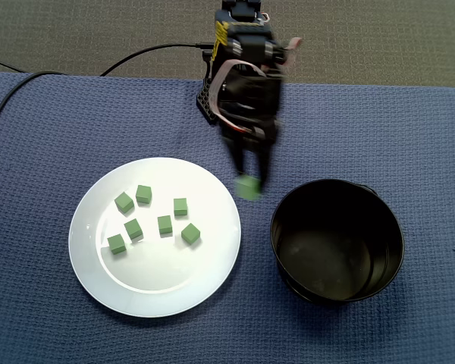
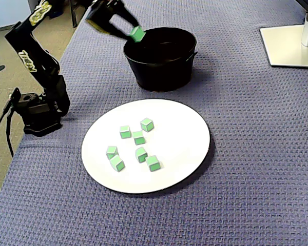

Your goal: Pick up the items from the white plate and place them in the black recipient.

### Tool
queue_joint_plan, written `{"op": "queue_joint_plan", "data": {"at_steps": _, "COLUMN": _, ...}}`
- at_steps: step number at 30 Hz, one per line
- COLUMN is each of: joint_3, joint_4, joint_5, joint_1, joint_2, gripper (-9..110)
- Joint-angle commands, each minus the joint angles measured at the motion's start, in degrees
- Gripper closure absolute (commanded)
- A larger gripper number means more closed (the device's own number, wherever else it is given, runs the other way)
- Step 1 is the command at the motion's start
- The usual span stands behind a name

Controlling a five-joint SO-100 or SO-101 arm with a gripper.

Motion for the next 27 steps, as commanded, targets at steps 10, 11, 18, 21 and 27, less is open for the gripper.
{"op": "queue_joint_plan", "data": {"at_steps": 10, "joint_3": 22.06, "joint_4": -34.98, "joint_5": 1.76, "joint_1": -19.07, "joint_2": -15.38, "gripper": 98}}
{"op": "queue_joint_plan", "data": {"at_steps": 11, "joint_3": 22.15, "joint_4": -34.89, "joint_5": 2.29, "joint_1": -19.07, "joint_2": -15.12, "gripper": 90}}
{"op": "queue_joint_plan", "data": {"at_steps": 18, "joint_3": 18.98, "joint_4": -23.73, "joint_5": -6.50, "joint_1": -18.02, "joint_2": -8.96, "gripper": 61}}
{"op": "queue_joint_plan", "data": {"at_steps": 21, "joint_3": 11.60, "joint_4": -12.48, "joint_5": -16.17, "joint_1": -13.80, "joint_2": -4.39, "gripper": 67}}
{"op": "queue_joint_plan", "data": {"at_steps": 27, "joint_3": 7.47, "joint_4": -6.15, "joint_5": -50.54, "joint_1": 8.70, "joint_2": 4.04, "gripper": 70}}
